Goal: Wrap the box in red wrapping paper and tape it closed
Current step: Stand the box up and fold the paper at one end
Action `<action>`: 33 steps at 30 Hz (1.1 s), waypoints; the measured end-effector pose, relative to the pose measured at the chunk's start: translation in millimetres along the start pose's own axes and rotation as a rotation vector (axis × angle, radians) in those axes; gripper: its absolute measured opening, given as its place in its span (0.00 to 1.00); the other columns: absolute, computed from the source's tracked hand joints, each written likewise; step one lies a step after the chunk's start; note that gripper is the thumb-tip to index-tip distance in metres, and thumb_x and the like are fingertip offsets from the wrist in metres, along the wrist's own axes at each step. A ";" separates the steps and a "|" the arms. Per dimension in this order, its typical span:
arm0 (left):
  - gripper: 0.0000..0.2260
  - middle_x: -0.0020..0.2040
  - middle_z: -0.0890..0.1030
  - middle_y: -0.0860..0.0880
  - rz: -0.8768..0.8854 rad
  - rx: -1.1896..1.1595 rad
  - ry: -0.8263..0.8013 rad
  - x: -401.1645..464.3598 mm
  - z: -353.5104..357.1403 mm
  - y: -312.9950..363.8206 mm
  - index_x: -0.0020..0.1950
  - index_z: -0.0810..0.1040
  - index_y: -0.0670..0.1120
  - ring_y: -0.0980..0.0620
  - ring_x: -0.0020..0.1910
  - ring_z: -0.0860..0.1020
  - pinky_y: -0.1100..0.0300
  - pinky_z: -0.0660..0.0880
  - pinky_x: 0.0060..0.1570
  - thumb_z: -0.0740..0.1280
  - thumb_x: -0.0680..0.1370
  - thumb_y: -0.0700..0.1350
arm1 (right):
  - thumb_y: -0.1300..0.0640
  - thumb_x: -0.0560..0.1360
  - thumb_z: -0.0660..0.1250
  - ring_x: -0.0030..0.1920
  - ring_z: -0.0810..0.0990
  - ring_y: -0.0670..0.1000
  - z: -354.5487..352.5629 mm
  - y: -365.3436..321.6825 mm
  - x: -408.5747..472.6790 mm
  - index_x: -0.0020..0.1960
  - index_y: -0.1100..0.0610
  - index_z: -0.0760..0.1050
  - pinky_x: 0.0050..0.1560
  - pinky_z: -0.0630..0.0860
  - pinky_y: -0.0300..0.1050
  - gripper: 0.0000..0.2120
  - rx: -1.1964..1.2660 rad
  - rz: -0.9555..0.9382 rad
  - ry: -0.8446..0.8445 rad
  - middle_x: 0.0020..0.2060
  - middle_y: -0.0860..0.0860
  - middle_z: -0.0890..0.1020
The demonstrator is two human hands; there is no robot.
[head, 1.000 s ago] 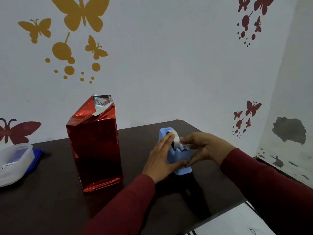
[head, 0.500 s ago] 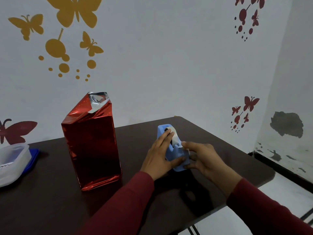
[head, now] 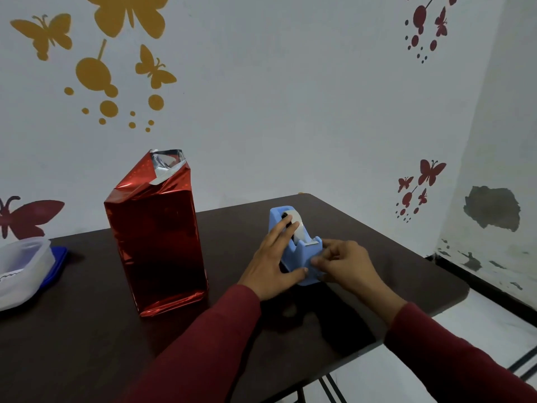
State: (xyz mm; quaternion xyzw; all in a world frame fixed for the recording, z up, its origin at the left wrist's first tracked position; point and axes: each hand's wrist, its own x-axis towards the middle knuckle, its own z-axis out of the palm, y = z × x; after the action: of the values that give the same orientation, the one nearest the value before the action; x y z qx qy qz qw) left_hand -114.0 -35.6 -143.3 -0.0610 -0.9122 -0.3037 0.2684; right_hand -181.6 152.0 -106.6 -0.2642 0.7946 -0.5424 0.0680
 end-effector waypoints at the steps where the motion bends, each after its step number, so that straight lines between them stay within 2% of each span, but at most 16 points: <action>1: 0.40 0.83 0.51 0.64 0.000 -0.010 0.019 -0.2 0.1 0.1 0.80 0.50 0.68 0.61 0.81 0.53 0.47 0.62 0.77 0.70 0.74 0.60 | 0.65 0.75 0.75 0.55 0.85 0.47 -1.4 2.2 -2.1 0.32 0.64 0.82 0.49 0.86 0.54 0.13 0.034 -0.004 -0.015 0.54 0.44 0.86; 3: 0.34 0.81 0.60 0.61 0.014 -0.017 0.112 -0.5 0.3 3.4 0.80 0.62 0.61 0.59 0.79 0.59 0.47 0.63 0.76 0.70 0.76 0.59 | 0.61 0.79 0.72 0.56 0.86 0.49 -2.9 5.0 -7.4 0.39 0.66 0.84 0.49 0.86 0.52 0.12 0.231 0.029 -0.060 0.61 0.47 0.85; 5: 0.25 0.72 0.72 0.60 0.066 0.004 0.258 -0.6 -0.7 13.3 0.73 0.74 0.54 0.60 0.72 0.65 0.51 0.68 0.71 0.68 0.78 0.58 | 0.56 0.82 0.69 0.54 0.87 0.52 -4.9 5.8 -12.9 0.44 0.64 0.86 0.53 0.85 0.55 0.14 0.367 0.066 -0.033 0.57 0.50 0.87; 7: 0.18 0.62 0.78 0.61 0.123 0.022 0.354 0.9 -3.4 27.5 0.65 0.80 0.51 0.63 0.65 0.69 0.60 0.70 0.64 0.68 0.79 0.56 | 0.51 0.84 0.66 0.55 0.86 0.51 -8.6 4.0 -16.2 0.45 0.62 0.86 0.58 0.84 0.58 0.18 0.395 0.039 0.050 0.52 0.48 0.88; 8: 0.16 0.60 0.79 0.61 0.133 0.020 0.355 3.0 -5.4 35.1 0.63 0.82 0.52 0.63 0.63 0.70 0.65 0.69 0.62 0.68 0.79 0.56 | 0.49 0.84 0.64 0.58 0.85 0.48 -11.4 2.2 -17.6 0.45 0.61 0.86 0.60 0.83 0.56 0.20 0.385 0.005 0.074 0.54 0.47 0.88; 10: 0.14 0.57 0.82 0.59 0.131 -0.021 0.306 6.9 -10.8 48.6 0.62 0.83 0.52 0.62 0.61 0.72 0.72 0.68 0.59 0.70 0.79 0.54 | 0.46 0.85 0.61 0.63 0.82 0.46 -17.6 -2.5 -19.9 0.43 0.58 0.87 0.61 0.82 0.54 0.23 0.357 -0.057 0.098 0.61 0.46 0.85; 12: 0.12 0.53 0.84 0.57 0.129 -0.070 0.265 8.7 -15.0 58.9 0.61 0.85 0.53 0.59 0.59 0.75 0.72 0.69 0.57 0.74 0.78 0.50 | 0.45 0.85 0.59 0.65 0.80 0.45 -24.1 -7.0 -22.2 0.42 0.56 0.88 0.61 0.81 0.53 0.25 0.321 -0.096 0.090 0.64 0.45 0.83; 16: 0.10 0.48 0.84 0.57 0.098 -0.113 0.243 3.7 -19.3 71.2 0.57 0.87 0.54 0.57 0.54 0.79 0.71 0.71 0.53 0.77 0.76 0.45 | 0.44 0.86 0.58 0.66 0.78 0.42 -30.7 -15.4 -29.2 0.41 0.53 0.88 0.60 0.79 0.51 0.25 0.251 -0.148 0.066 0.63 0.43 0.83; 19: 0.10 0.47 0.83 0.54 0.070 -0.123 0.256 -5.8 -26.4 80.2 0.54 0.87 0.56 0.57 0.51 0.79 0.70 0.72 0.48 0.78 0.75 0.45 | 0.43 0.85 0.59 0.65 0.79 0.43 -32.5 -24.8 -32.5 0.42 0.54 0.89 0.57 0.78 0.48 0.26 0.268 -0.105 0.035 0.63 0.42 0.83; 22: 0.11 0.46 0.81 0.54 0.050 -0.124 0.317 -13.5 -38.7 89.9 0.52 0.86 0.59 0.56 0.49 0.79 0.69 0.73 0.47 0.78 0.75 0.44 | 0.44 0.84 0.62 0.62 0.81 0.46 -30.6 -40.2 -37.0 0.47 0.57 0.89 0.55 0.78 0.49 0.23 0.432 0.071 -0.056 0.61 0.44 0.84; 25: 0.13 0.44 0.83 0.55 0.032 -0.155 0.390 -18.0 -56.7 98.1 0.50 0.85 0.60 0.55 0.48 0.80 0.67 0.75 0.47 0.78 0.74 0.41 | 0.49 0.81 0.68 0.59 0.84 0.48 -27.1 -56.7 -42.7 0.62 0.53 0.84 0.57 0.81 0.50 0.14 0.551 0.112 -0.082 0.59 0.47 0.85; 27: 0.13 0.44 0.85 0.60 0.001 -0.205 0.423 -19.5 -75.0 103.8 0.49 0.85 0.58 0.59 0.46 0.81 0.69 0.74 0.46 0.77 0.74 0.39 | 0.53 0.79 0.72 0.60 0.84 0.48 -25.0 -66.3 -43.4 0.67 0.47 0.80 0.59 0.81 0.50 0.17 0.516 0.038 -0.098 0.58 0.46 0.86; 29: 0.11 0.41 0.85 0.64 -0.018 -0.227 0.400 -19.8 -94.1 108.1 0.48 0.86 0.53 0.65 0.40 0.79 0.73 0.73 0.43 0.77 0.75 0.36 | 0.57 0.77 0.73 0.59 0.84 0.47 -21.9 -79.7 -44.6 0.67 0.43 0.79 0.59 0.81 0.49 0.20 0.428 -0.062 -0.132 0.56 0.46 0.87; 31: 0.08 0.39 0.85 0.63 -0.031 -0.211 0.379 -20.6 -112.0 109.2 0.48 0.87 0.50 0.66 0.37 0.79 0.73 0.73 0.41 0.77 0.75 0.37 | 0.59 0.77 0.75 0.55 0.86 0.45 -15.8 -94.3 -44.9 0.68 0.43 0.77 0.57 0.83 0.47 0.22 0.331 -0.167 -0.165 0.52 0.46 0.88; 33: 0.07 0.39 0.85 0.60 -0.048 -0.191 0.371 -22.2 -127.3 109.1 0.48 0.87 0.49 0.64 0.38 0.81 0.72 0.74 0.42 0.77 0.75 0.38 | 0.58 0.77 0.76 0.47 0.86 0.42 -8.8 -108.0 -44.3 0.70 0.45 0.76 0.52 0.83 0.43 0.24 0.253 -0.243 -0.174 0.48 0.46 0.89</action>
State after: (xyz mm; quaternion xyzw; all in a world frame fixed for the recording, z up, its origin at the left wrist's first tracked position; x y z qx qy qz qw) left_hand -7.6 -21.0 -12.6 -0.0072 -0.8152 -0.4013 0.4175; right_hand -110.0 151.8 -14.0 -0.3936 0.6734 -0.6173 0.1031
